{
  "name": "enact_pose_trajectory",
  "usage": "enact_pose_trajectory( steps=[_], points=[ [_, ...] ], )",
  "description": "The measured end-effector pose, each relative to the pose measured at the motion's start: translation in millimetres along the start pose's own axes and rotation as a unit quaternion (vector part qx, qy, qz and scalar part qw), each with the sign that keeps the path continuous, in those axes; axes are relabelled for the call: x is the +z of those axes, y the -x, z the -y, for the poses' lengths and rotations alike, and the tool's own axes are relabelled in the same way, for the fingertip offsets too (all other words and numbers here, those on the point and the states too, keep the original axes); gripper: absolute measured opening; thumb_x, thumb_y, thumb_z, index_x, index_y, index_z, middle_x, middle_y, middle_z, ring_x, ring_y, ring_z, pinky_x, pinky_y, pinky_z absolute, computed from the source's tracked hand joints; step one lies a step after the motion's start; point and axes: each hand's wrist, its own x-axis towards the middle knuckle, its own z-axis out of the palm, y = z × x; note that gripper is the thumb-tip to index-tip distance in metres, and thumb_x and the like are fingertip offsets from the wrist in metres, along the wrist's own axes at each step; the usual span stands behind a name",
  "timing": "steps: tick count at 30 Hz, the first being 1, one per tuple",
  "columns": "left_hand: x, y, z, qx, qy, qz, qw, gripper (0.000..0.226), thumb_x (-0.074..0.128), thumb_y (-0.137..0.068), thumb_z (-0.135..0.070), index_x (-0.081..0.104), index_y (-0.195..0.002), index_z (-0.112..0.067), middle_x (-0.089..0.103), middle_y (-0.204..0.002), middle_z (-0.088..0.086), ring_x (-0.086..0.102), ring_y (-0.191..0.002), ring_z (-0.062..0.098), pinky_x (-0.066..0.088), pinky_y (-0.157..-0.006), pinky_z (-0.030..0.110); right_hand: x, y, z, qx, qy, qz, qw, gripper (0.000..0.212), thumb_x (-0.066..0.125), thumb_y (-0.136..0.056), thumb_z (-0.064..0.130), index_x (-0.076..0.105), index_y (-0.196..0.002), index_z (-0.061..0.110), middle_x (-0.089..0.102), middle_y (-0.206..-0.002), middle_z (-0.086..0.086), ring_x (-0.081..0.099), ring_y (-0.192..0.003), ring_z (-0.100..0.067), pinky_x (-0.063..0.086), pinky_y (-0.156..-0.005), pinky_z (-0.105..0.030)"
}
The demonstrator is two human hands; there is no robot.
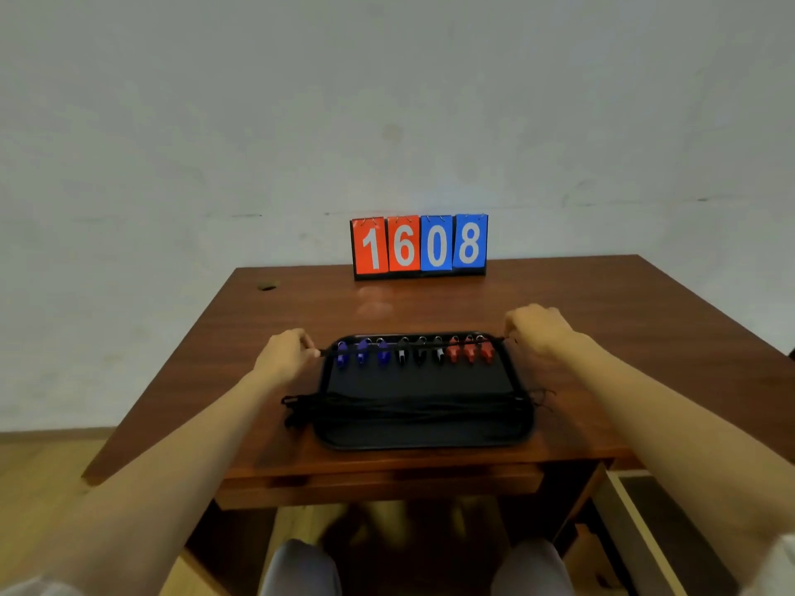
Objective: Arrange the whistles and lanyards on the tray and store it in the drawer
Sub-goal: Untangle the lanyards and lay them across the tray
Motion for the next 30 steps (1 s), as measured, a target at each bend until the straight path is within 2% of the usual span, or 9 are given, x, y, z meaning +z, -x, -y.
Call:
enact_pose_trajectory(
  steps=[2,9,13,16,19,23,26,30],
  points=[
    [6.7,5.4,5.8,-0.004,-0.008,0.022,1.0,0.012,0.064,-0.087,-0.028,0.065,-0.079,-0.019,0.069,-0.097,0.006,0.061,-0.094,0.024,0.05,-0.078,0.035,8.7,8.4,-2.2,0.002,-0.015,0.045,0.999,0.018,0.041,-0.092,0.007,0.057,-0.098,0.013,0.064,-0.11,-0.009,0.054,-0.094,-0.028,0.036,-0.078,-0.036],
    [30.0,13.6,15.9,-0.004,-0.038,0.068,0.997,0.016,0.055,-0.094,-0.025,0.07,-0.095,-0.02,0.069,-0.111,0.005,0.06,-0.106,0.027,0.047,-0.094,0.04,30.7,20.1,-7.6,0.004,-0.046,0.142,0.989,0.022,0.04,-0.092,0.008,0.059,-0.103,0.01,0.063,-0.106,-0.011,0.053,-0.09,-0.03,0.034,-0.076,-0.034],
    [40.2,18.1,21.6,-0.002,-0.069,0.075,0.995,0.017,0.054,-0.095,-0.028,0.069,-0.1,-0.024,0.067,-0.116,0.001,0.056,-0.114,0.026,0.043,-0.098,0.041,34.6,23.6,-8.5,0.001,-0.045,0.177,0.983,0.019,0.038,-0.092,0.004,0.055,-0.096,0.011,0.057,-0.094,-0.008,0.048,-0.082,-0.028,0.033,-0.075,-0.035],
    [47.2,21.1,23.7,0.003,-0.071,0.051,0.996,0.008,0.056,-0.093,-0.028,0.064,-0.094,-0.027,0.067,-0.108,-0.003,0.056,-0.112,0.025,0.037,-0.098,0.039,42.0,23.7,-12.1,-0.004,-0.049,0.19,0.98,0.024,0.038,-0.091,0.004,0.059,-0.101,0.008,0.06,-0.099,-0.01,0.048,-0.082,-0.028,0.036,-0.074,-0.035],
    [50.9,24.9,22.2,0.003,-0.087,0.029,0.996,0.012,0.055,-0.093,-0.029,0.062,-0.084,-0.03,0.061,-0.094,-0.009,0.054,-0.11,0.023,0.028,-0.097,0.04,49.2,23.8,-13.4,-0.009,-0.049,0.197,0.979,0.027,0.037,-0.092,0.005,0.059,-0.107,0.009,0.062,-0.107,-0.011,0.05,-0.084,-0.027,0.037,-0.07,-0.036],
    [51.7,27.4,19.7,-0.005,-0.124,0.017,0.992,0.015,0.056,-0.09,-0.035,0.066,-0.078,-0.035,0.059,-0.109,-0.004,0.042,-0.118,0.027,0.025,-0.096,0.043,50.7,25.9,-11.1,-0.007,-0.055,0.209,0.976,0.028,0.035,-0.092,0.003,0.059,-0.107,0.008,0.061,-0.108,-0.013,0.05,-0.085,-0.029,0.037,-0.073,-0.037],
    [54.2,30.6,15.9,0.008,-0.149,0.009,0.989,0.016,0.055,-0.089,-0.044,0.068,-0.087,-0.035,0.051,-0.121,-0.001,0.033,-0.124,0.028,0.021,-0.1,0.044,48.8,24.5,-11.0,-0.007,-0.052,0.205,0.977,0.027,0.042,-0.09,0.006,0.06,-0.11,0.009,0.062,-0.111,-0.012,0.055,-0.096,-0.032,0.045,-0.08,-0.042],
    [64.2,35.6,10.4,0.098,-0.135,-0.023,0.986,0.021,0.057,-0.089,-0.042,0.062,-0.105,-0.029,0.049,-0.124,-0.002,0.031,-0.129,0.023,0.014,-0.107,0.042,45.1,20.8,-8.1,-0.015,-0.074,0.183,0.98,0.024,0.052,-0.087,0.011,0.058,-0.108,0.018,0.059,-0.113,-0.005,0.055,-0.098,-0.027,0.048,-0.082,-0.04]
  ],
)
